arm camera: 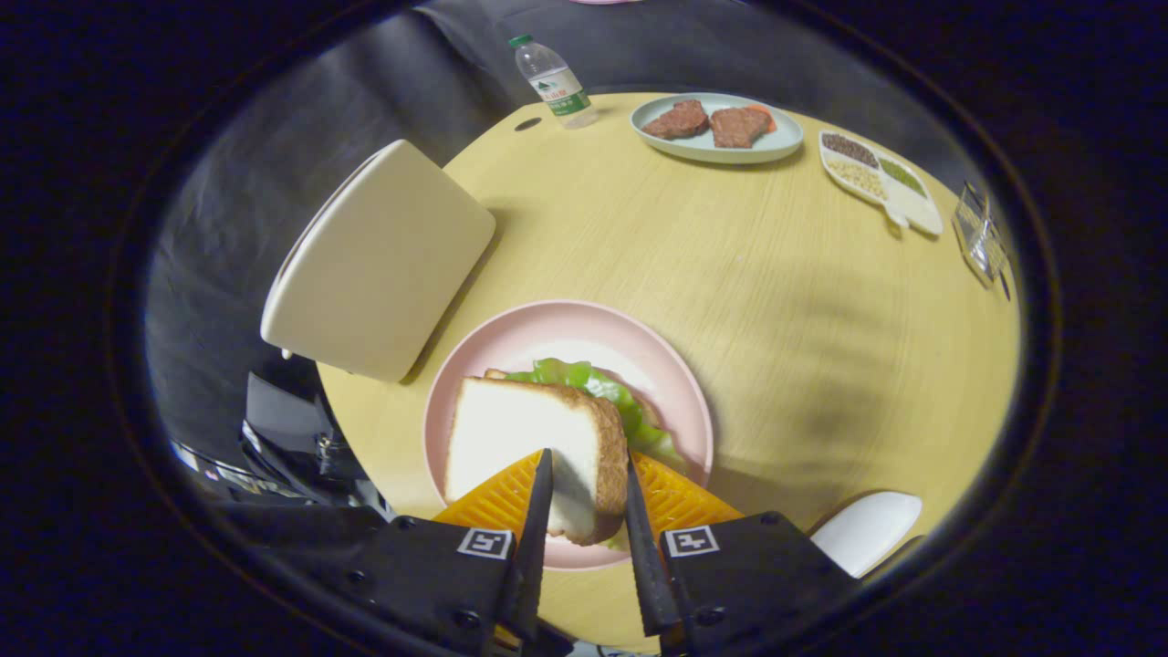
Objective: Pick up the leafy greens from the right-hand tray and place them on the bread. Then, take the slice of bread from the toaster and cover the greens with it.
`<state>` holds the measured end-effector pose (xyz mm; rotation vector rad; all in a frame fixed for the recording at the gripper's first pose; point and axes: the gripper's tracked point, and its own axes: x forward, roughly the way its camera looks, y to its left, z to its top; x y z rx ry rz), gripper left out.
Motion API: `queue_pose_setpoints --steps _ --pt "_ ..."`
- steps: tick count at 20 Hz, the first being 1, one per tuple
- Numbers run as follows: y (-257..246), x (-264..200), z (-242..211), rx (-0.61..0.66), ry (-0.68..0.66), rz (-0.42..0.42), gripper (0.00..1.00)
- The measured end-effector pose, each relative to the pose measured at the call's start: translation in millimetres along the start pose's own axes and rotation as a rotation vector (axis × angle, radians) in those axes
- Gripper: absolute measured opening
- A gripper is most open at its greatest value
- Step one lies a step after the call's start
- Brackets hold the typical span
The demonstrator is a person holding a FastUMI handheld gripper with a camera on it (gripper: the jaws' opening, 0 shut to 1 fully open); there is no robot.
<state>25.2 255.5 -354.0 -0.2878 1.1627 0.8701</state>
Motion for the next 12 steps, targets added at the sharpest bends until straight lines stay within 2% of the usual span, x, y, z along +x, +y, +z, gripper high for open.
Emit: queue_pose_setpoints --steps 6,12 --pt "-12.1 -1.7 4.9 -0.148 -0.105 -0.153 0.6" --pt "-17.4 -17.1 13.4 -0.25 -0.226 -0.304 0.87"
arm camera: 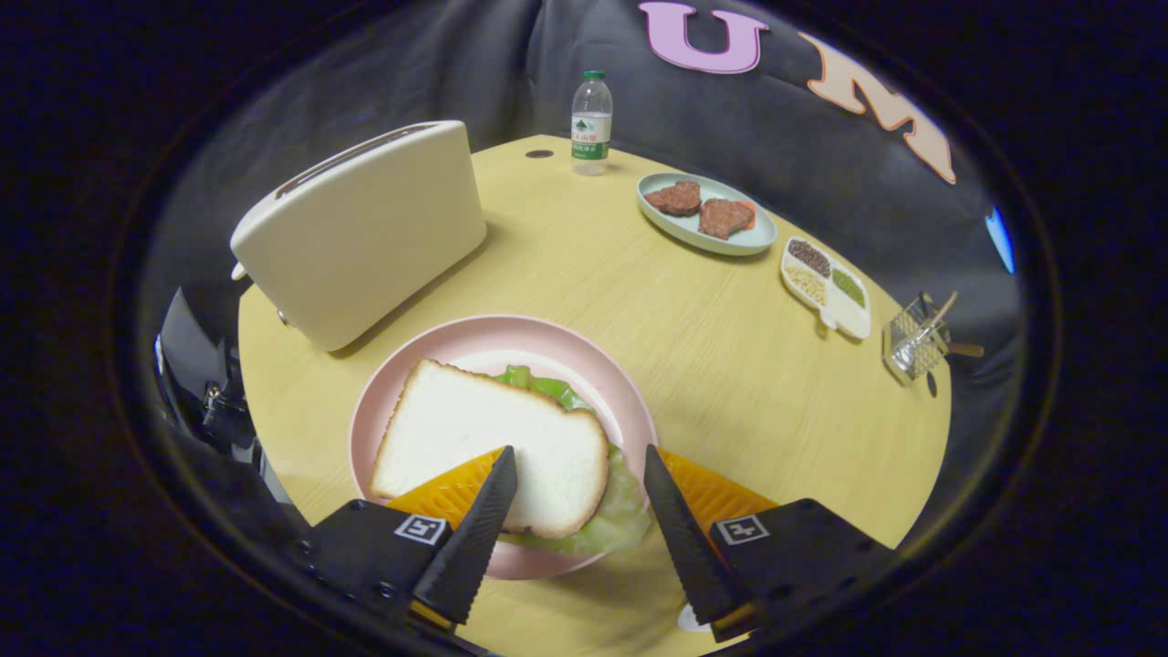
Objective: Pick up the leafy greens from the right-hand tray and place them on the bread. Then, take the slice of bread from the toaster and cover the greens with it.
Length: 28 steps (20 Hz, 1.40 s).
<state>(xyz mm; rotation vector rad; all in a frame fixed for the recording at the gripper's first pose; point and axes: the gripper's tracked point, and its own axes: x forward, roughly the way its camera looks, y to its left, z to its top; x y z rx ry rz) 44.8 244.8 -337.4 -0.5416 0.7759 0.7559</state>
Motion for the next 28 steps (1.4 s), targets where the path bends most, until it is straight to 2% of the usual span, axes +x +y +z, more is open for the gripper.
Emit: queue_pose_setpoints --steps 2,7,14,22,28 --pt "-4.4 -1.5 -0.6 0.037 -0.037 -0.055 0.95" --pt "-36.4 -36.3 8.9 0.217 -0.18 -0.241 0.98" --pt "-109.7 -171.0 48.0 0.365 -0.486 -0.499 0.98" --pt "-137.7 -309.4 101.2 0.432 -0.85 -0.604 0.98" --pt "-140.0 -367.4 107.7 0.465 -0.986 -0.667 0.98"
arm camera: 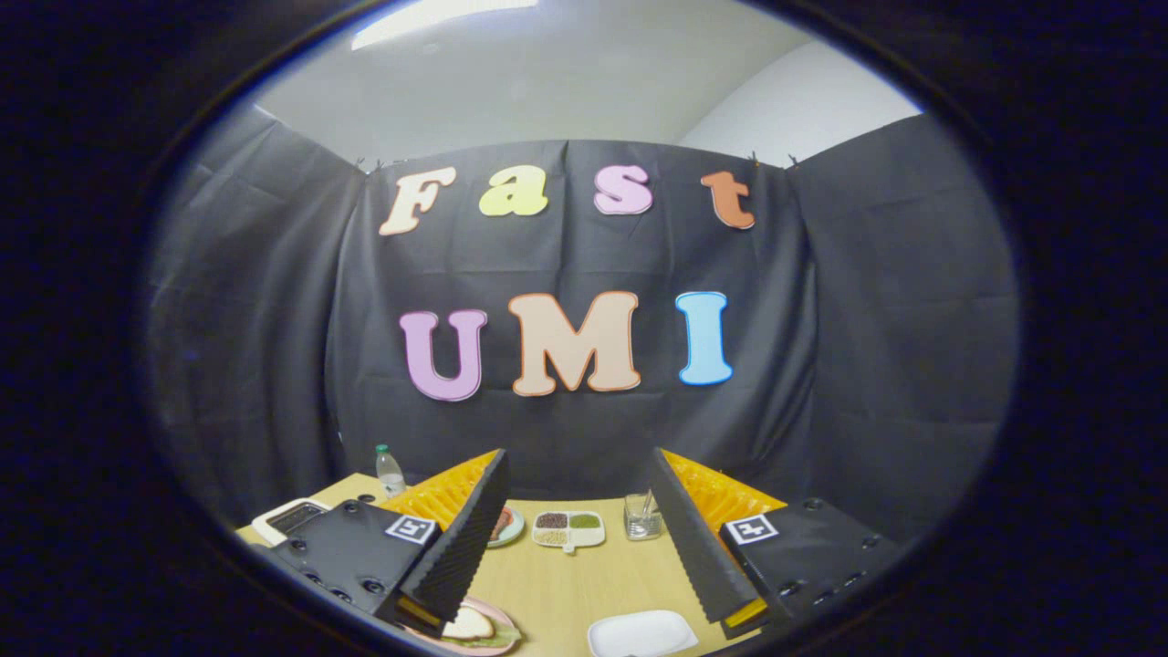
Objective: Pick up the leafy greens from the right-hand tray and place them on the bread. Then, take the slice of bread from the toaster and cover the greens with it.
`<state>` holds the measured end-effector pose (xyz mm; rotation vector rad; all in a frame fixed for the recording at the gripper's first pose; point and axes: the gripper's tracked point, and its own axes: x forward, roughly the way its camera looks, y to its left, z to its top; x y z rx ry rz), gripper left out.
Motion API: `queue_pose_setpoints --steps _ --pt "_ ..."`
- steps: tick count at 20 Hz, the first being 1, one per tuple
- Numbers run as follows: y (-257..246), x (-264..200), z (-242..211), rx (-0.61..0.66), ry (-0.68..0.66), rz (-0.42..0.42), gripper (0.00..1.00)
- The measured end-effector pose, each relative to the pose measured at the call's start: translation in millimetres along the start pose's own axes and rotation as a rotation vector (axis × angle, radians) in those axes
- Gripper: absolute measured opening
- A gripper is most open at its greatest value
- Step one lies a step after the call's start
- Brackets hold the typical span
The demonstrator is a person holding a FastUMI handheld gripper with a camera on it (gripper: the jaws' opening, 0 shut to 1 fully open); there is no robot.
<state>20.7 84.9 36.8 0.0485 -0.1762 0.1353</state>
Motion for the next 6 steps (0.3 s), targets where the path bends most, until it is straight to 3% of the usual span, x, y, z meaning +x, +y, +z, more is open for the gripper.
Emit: queue_pose_setpoints --steps 6 --pt "-31.1 -10.6 7.4 0.005 -0.018 -0.081 0.98"
